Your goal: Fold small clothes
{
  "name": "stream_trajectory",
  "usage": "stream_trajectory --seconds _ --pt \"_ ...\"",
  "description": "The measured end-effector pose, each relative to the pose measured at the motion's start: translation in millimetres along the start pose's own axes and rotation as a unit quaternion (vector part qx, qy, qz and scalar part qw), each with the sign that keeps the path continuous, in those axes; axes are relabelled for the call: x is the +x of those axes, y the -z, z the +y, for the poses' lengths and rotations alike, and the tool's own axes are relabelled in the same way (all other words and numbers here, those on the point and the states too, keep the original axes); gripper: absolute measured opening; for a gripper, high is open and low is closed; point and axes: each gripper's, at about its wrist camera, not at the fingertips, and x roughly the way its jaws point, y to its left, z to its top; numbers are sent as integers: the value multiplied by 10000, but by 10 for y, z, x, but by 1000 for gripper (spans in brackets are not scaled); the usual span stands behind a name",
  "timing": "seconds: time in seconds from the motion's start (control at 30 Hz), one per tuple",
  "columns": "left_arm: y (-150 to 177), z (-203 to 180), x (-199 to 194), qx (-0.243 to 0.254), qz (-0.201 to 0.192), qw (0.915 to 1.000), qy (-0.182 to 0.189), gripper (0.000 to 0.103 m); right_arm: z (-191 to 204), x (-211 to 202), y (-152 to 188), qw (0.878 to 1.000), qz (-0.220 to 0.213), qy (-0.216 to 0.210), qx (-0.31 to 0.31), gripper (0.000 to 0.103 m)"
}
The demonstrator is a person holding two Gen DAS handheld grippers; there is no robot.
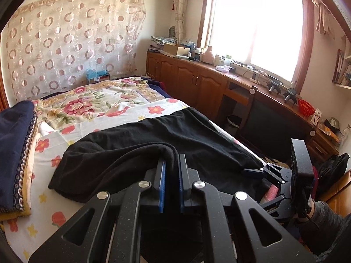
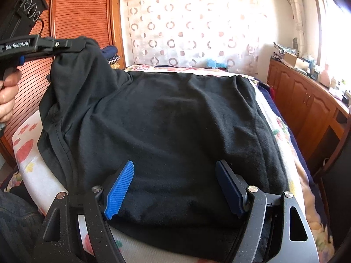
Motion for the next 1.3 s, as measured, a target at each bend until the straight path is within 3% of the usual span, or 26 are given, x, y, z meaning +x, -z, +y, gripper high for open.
stream_trajectory --seconds 0.2,0.33,0.5,0.7,0.73,0.77,0.8,0.97,1.3 --pt "-183 -242 141 263 -36 9996 122 11 -69 -361 -88 9996 -127 210 -128 78" --pt "-252 -342 287 217 157 9992 301 11 -76 -672 -160 9986 -300 361 -255 78" --pt "-239 -495 186 485 26 9979 430 39 -80 -824 -196 9983 -334 425 -211 78" --pt "-110 -285 21 431 39 9991 28 41 101 -702 -290 9968 -211 656 -415 78" --pt "-64 -206 -25 379 41 9992 -90 52 149 -686 -310 9964 -208 682 -459 78" --pt "-31 -131 -58 322 18 9993 -185 72 219 -673 -339 9958 -212 733 -507 78" --pt "8 -62 -99 271 1 9993 -254 79 266 -664 -357 9952 -216 779 -545 78" --pt "269 362 -237 -51 123 9973 -722 80 574 -557 -404 9916 -235 949 -847 78" --pt "657 745 -321 -534 238 9920 -1121 80 700 -298 -439 9932 -168 526 -1022 78"
